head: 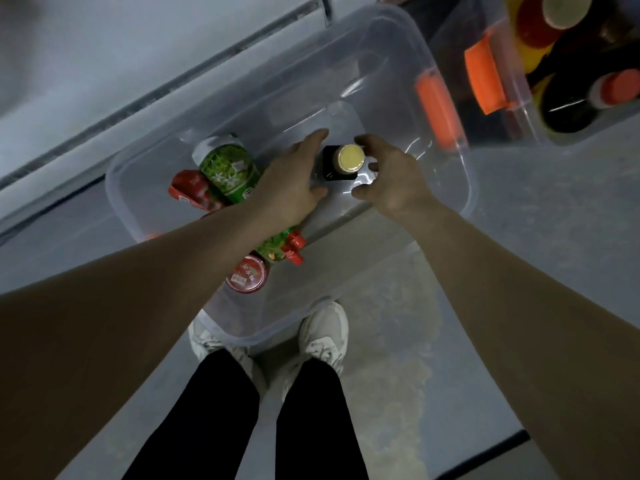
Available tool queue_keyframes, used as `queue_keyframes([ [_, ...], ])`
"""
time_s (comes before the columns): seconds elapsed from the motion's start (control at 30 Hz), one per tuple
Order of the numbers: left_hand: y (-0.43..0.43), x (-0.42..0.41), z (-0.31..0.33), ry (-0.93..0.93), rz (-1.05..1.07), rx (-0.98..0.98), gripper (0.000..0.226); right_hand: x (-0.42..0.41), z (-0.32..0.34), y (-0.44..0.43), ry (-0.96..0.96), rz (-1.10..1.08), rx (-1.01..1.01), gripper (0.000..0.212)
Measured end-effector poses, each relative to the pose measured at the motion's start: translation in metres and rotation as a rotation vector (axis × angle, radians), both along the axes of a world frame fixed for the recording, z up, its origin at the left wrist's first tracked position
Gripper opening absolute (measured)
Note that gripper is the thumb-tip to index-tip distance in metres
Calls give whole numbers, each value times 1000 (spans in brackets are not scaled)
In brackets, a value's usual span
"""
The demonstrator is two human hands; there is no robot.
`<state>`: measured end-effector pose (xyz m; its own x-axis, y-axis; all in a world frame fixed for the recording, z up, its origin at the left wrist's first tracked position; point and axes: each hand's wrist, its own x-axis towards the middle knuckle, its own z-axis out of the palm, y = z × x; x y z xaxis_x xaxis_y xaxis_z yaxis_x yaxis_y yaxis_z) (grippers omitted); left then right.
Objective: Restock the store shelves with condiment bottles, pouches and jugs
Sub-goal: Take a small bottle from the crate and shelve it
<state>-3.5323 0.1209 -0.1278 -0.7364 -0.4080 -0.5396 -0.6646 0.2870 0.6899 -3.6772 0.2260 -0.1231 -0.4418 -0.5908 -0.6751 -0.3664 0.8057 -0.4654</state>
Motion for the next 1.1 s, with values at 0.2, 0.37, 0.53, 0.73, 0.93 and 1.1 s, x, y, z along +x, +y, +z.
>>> queue_keyframes([
  [0.2, 1, -8, -25, -29, -41, 43, 78, 1, -28, -4, 66, 109, -32, 73],
  [0.37, -3, -7, -25, -31, 10, 88, 72, 1, -32, -5, 14, 103, -77, 62],
  [0.53, -8, -2, -9, -29, 102, 108, 60, 0, -7, -9, -221, -67, -171, 57],
  [0.73, -10, 5, 56, 159, 207, 339, 63, 8, 70, -5, -503, -549, -370, 26],
  [0.93, -15, 9, 167, 189, 158, 432, 56, 13, 168, 2, -588, -622, -382, 33],
  [1.1, -9, 15, 247, 219, 187, 485, 58, 16, 260, 9, -616, -637, -389, 41],
])
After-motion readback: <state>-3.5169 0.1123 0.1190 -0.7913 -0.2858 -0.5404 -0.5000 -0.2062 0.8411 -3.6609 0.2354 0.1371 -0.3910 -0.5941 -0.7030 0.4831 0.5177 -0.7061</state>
